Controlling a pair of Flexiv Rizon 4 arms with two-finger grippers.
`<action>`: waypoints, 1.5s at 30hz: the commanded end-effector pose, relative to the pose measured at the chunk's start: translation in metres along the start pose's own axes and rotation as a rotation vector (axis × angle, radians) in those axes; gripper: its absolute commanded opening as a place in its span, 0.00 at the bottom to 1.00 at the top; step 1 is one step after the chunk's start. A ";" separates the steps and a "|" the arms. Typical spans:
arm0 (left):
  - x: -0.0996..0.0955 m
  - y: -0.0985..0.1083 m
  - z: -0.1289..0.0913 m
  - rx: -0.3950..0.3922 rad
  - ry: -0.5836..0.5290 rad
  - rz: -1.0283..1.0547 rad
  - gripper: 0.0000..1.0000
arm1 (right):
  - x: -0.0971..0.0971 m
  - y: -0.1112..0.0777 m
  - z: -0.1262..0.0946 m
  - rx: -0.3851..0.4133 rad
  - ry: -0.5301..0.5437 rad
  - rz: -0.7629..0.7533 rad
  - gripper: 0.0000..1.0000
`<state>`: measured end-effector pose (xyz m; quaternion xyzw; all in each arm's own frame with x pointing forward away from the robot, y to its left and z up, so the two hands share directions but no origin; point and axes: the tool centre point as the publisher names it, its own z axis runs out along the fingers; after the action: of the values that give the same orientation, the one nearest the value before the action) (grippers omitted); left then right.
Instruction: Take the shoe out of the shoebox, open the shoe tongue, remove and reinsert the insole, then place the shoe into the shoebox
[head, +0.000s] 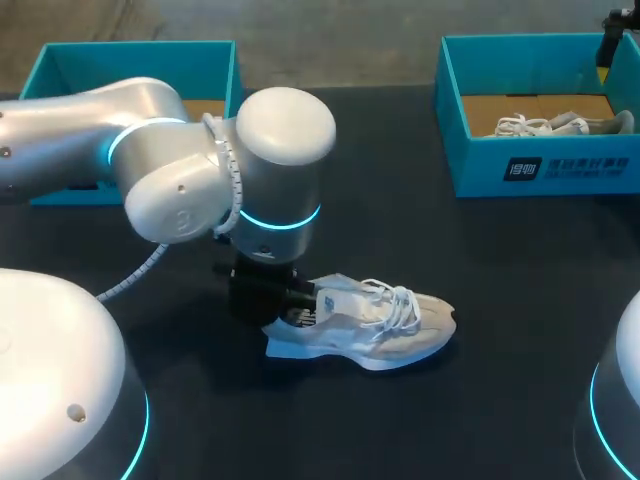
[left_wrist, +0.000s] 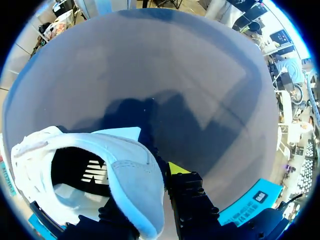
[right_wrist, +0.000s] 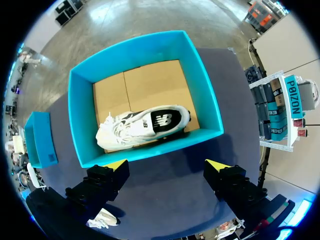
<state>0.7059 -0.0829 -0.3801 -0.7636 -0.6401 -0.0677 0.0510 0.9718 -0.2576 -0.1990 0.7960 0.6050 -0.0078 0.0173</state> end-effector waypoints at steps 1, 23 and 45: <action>-0.006 -0.001 0.005 -0.011 0.002 -0.002 0.00 | 0.000 -0.001 0.000 -0.003 0.001 0.000 1.00; -0.009 0.007 0.012 -0.030 -0.008 -0.027 0.94 | 0.000 -0.001 0.000 -0.003 0.001 0.000 1.00; 0.026 0.001 -0.087 0.076 -0.286 -0.246 1.00 | 0.000 -0.001 0.000 -0.003 0.001 0.000 1.00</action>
<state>0.7099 -0.0977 -0.3177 -0.6958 -0.7180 0.0212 0.0015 0.9718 -0.2576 -0.1990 0.7960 0.6050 -0.0078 0.0173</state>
